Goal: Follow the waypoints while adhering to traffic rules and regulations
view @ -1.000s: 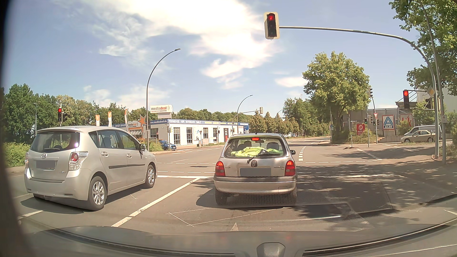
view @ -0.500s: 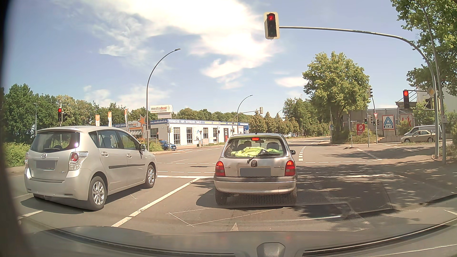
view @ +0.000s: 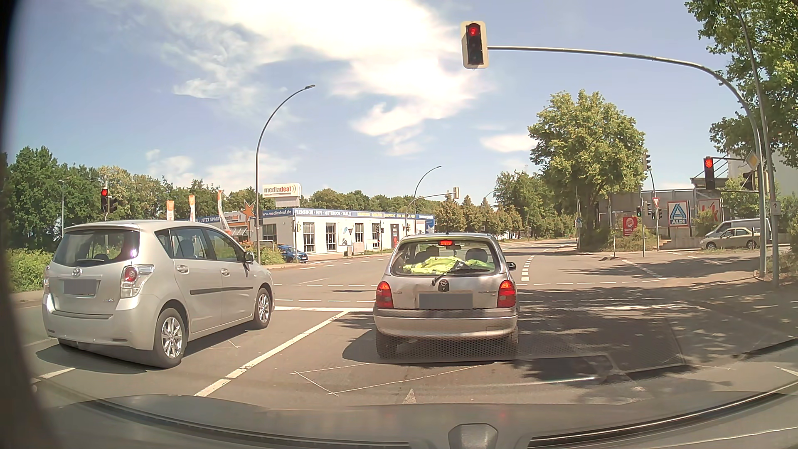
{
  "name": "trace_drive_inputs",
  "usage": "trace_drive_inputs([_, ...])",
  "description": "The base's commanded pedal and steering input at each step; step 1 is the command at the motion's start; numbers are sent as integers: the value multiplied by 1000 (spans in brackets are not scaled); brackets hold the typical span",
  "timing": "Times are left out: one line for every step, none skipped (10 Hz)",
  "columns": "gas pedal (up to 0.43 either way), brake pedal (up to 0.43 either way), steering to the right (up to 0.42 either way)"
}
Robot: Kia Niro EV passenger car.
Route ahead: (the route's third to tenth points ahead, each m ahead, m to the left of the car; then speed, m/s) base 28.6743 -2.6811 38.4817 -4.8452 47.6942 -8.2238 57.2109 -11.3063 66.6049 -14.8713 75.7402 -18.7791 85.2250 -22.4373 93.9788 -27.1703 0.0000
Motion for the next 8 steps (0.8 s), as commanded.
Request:
trace_drive_inputs([0,189,29])
trace_drive_inputs([0,189,29])
trace_drive_inputs([0,189,28])
trace_drive_inputs([0,189,28])
trace_drive_inputs([0,189,29])
trace_drive_inputs([0,189,29])
trace_drive_inputs([0,189,28])
trace_drive_inputs([0,189,29])
